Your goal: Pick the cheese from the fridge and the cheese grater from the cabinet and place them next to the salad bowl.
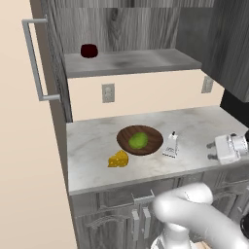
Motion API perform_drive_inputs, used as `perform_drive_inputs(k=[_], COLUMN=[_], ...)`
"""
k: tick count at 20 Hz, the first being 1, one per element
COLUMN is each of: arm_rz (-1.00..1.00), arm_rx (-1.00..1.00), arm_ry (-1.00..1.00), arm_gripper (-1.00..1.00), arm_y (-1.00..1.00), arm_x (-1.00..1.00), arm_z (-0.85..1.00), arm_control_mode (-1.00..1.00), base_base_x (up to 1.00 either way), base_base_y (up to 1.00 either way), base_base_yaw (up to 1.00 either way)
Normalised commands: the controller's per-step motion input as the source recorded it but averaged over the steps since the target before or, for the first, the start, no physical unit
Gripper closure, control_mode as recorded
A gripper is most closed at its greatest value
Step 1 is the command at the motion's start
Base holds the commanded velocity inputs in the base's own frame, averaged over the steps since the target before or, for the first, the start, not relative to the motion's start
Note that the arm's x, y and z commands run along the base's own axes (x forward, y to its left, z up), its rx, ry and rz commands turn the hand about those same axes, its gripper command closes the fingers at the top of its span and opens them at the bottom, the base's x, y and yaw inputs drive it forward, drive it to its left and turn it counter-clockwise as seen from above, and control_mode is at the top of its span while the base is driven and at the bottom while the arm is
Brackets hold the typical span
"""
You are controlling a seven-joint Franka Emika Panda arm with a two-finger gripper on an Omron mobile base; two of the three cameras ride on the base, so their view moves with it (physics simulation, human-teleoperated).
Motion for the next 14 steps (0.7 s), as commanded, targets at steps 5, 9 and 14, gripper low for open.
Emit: perform_drive_inputs(k=[5,9,14], arm_rz=[0.02,0.07,0.21], arm_rx=[-0.51,-0.70,-0.76], arm_ry=[0.06,0.08,0.25], arm_gripper=[-1.00,-1.00,-1.00], arm_y=[-0.02,0.01,0.02], arm_x=[-0.73,-0.55,-0.04], arm_z=[0.50,0.21,0.12], arm_control_mode=[-1.00,-1.00,-1.00], base_base_x=[0.00,0.00,0.00], base_base_y=[0.00,0.00,0.00], base_base_yaw=[0.00,0.00,0.00])
